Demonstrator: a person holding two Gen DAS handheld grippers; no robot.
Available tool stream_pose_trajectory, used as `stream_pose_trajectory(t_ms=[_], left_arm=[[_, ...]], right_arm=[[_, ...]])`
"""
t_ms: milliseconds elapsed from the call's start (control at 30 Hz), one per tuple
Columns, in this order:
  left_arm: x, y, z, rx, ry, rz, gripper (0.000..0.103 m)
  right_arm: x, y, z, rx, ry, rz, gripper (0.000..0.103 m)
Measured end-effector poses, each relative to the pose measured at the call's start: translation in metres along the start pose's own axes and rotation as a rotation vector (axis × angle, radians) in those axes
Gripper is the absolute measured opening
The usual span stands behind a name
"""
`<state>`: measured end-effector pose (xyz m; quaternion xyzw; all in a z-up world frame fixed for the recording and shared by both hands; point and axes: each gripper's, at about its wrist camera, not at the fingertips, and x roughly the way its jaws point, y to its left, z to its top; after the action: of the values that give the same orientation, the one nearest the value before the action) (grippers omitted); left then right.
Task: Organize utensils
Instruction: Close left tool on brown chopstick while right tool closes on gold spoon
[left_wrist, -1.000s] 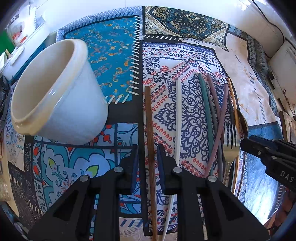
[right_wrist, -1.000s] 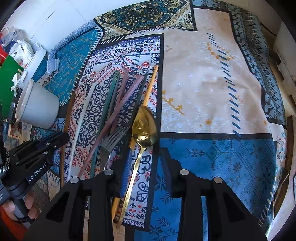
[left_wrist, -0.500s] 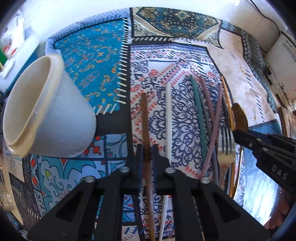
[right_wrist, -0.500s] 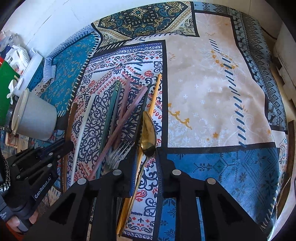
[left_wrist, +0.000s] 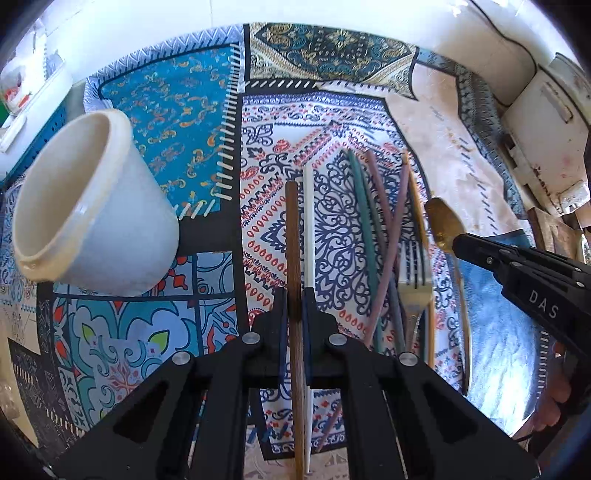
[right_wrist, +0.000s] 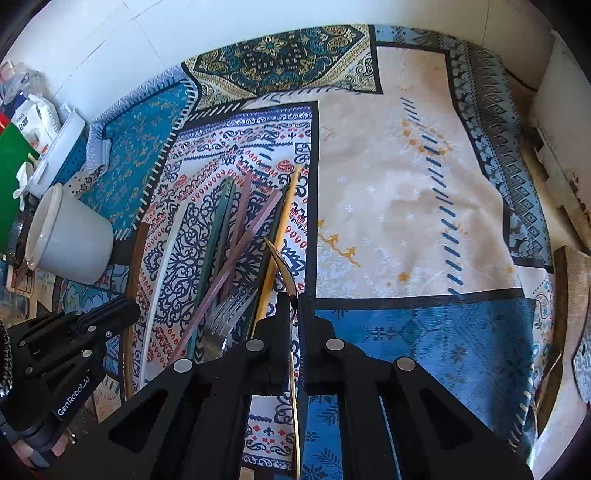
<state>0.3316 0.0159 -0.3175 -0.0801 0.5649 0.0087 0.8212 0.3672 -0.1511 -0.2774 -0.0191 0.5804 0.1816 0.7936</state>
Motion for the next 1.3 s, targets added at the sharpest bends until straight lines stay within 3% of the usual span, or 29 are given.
stream_pose_trajectory(t_ms=[267,500,667,900,967,1033,1300], left_arm=[[-0.028,0.001,-0.003,-0.014,-0.062,-0.024,0.005],[-0.053,0.008,-0.006,-0.044,-0.111,-0.039,0.005],[-0.070,0.012,-0.011,-0.067,-0.146,-0.045,0.005],[-0.093,0.017,-0.019,-0.100,-0.199,-0.041,0.005],[-0.098,0.018,-0.021,-0.108,-0.216,-0.034,0.005],[-0.103,0.019,-0.022,-0.118,-0.229,-0.031,0.005],[-0.115,0.028,-0.025,-0.158,-0.266,-0.011,0.005]], right_arm=[[-0.027,-0.005,-0.002,-0.001,-0.066,0.005,0.003],[-0.032,-0.014,-0.007,0.012,-0.048,0.023,0.004],[-0.018,-0.024,-0.011,0.026,0.018,0.036,0.024],[0.009,-0.024,-0.003,0.022,0.050,-0.016,0.026],[0.013,-0.021,0.000,0.013,0.045,-0.035,0.030],[0.014,-0.018,0.002,-0.003,0.031,-0.048,0.043],[0.027,-0.003,0.007,-0.069,-0.063,-0.166,0.043]])
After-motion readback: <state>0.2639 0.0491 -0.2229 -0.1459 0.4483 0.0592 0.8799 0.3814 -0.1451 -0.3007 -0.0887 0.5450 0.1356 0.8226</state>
